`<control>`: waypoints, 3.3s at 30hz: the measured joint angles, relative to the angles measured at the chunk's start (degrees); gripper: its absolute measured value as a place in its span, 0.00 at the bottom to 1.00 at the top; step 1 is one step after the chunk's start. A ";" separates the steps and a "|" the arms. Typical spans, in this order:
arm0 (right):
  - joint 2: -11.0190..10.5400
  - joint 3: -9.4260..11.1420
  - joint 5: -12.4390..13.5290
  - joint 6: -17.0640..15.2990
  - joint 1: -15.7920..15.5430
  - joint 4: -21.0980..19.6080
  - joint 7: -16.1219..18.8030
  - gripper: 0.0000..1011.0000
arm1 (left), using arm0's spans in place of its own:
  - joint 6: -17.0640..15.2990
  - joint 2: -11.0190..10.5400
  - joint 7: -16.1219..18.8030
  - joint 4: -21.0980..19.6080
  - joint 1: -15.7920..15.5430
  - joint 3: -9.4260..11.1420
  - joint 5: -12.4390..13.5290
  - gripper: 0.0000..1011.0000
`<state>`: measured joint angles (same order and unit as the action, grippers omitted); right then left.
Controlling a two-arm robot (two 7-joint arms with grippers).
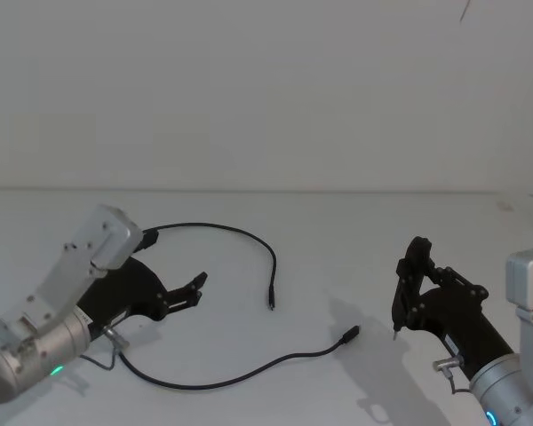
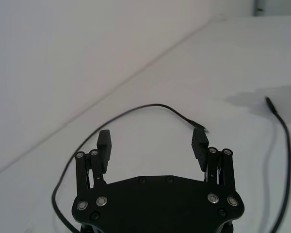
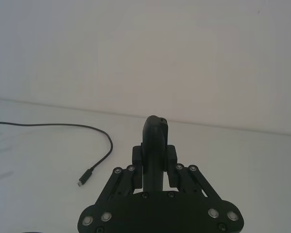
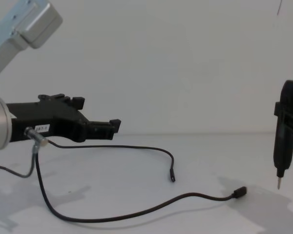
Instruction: Pick up the data cable with the one hand.
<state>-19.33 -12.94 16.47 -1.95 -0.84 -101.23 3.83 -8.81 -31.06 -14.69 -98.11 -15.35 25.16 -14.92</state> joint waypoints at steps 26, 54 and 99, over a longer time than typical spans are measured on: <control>0.00 0.00 0.00 0.00 0.00 0.00 0.00 0.28 | -14.89 -1.05 -16.73 1.16 -9.78 6.68 -5.76 0.99; 0.00 0.00 0.00 0.00 0.00 0.00 0.00 0.28 | -19.60 5.72 -17.76 9.95 -16.02 14.49 -2.94 0.99; 0.03 0.05 0.00 0.00 0.00 0.00 0.00 0.28 | -22.25 8.93 -17.69 14.86 -18.34 17.56 -0.63 0.04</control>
<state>-19.30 -12.89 16.46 -1.95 -0.84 -101.23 3.83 -31.07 -22.13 -32.38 -83.26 -33.69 42.72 -15.55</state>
